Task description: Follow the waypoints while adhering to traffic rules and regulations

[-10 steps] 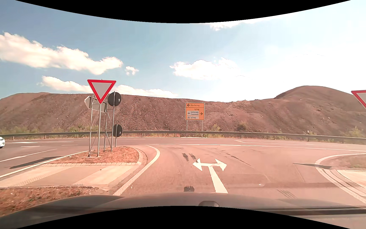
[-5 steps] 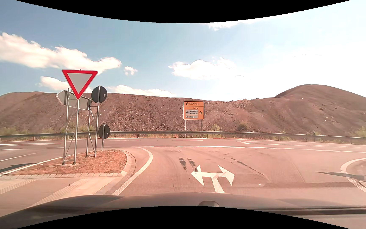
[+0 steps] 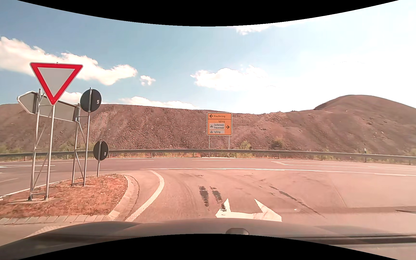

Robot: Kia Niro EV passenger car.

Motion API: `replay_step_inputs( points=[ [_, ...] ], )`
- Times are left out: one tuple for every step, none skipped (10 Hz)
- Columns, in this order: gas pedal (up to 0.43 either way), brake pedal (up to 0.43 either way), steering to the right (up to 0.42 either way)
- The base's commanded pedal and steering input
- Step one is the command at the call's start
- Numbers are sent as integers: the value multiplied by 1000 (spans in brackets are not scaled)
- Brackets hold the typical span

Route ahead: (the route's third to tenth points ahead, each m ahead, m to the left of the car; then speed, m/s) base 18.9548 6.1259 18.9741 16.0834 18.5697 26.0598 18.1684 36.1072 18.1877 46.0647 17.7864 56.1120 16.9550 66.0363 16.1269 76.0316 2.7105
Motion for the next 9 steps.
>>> replay_step_inputs(
  points=[
    [0,152,5],
    [0,159,3],
    [0,165,1],
    [0,177,-1],
    [0,189,-3],
    [0,201,-5],
    [0,201,-7],
    [0,195,-8],
    [0,183,-10]
  ],
)
